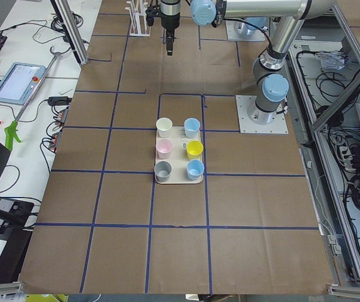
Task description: Transfer IKEA cup to right arm and place on rack
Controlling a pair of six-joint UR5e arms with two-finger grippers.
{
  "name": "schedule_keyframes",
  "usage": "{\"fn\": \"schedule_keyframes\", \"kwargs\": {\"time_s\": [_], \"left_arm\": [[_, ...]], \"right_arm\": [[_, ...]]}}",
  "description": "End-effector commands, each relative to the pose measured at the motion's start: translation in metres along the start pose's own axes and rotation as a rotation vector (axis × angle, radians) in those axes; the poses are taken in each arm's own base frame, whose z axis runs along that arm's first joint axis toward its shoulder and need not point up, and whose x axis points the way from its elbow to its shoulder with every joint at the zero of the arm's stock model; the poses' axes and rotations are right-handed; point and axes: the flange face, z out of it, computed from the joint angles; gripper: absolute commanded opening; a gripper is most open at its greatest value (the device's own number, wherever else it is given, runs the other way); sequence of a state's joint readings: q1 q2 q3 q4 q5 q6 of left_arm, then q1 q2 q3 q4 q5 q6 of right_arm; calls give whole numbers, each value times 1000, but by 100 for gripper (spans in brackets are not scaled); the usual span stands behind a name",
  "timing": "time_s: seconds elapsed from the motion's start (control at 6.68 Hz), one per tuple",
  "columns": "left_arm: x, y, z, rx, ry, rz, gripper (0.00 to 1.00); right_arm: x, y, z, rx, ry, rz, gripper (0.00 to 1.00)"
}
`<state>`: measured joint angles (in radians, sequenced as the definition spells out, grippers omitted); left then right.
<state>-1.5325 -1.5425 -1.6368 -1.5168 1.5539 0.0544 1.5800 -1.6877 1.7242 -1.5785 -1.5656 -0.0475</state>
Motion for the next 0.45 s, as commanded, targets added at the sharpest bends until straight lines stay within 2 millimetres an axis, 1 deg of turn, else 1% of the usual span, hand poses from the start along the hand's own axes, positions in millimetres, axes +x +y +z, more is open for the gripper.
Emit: {"fn": "schedule_keyframes", "kwargs": {"time_s": [0.0,0.15,0.3], "left_arm": [[0,2,-1,2,0,2,100],[0,2,1,-1,0,2,100],[0,4,-2,5,0,-4,100]], "right_arm": [[0,0,1,-2,0,0,100],[0,0,0,0,1,0,100],[0,0,0,0,-1,0,100]]}}
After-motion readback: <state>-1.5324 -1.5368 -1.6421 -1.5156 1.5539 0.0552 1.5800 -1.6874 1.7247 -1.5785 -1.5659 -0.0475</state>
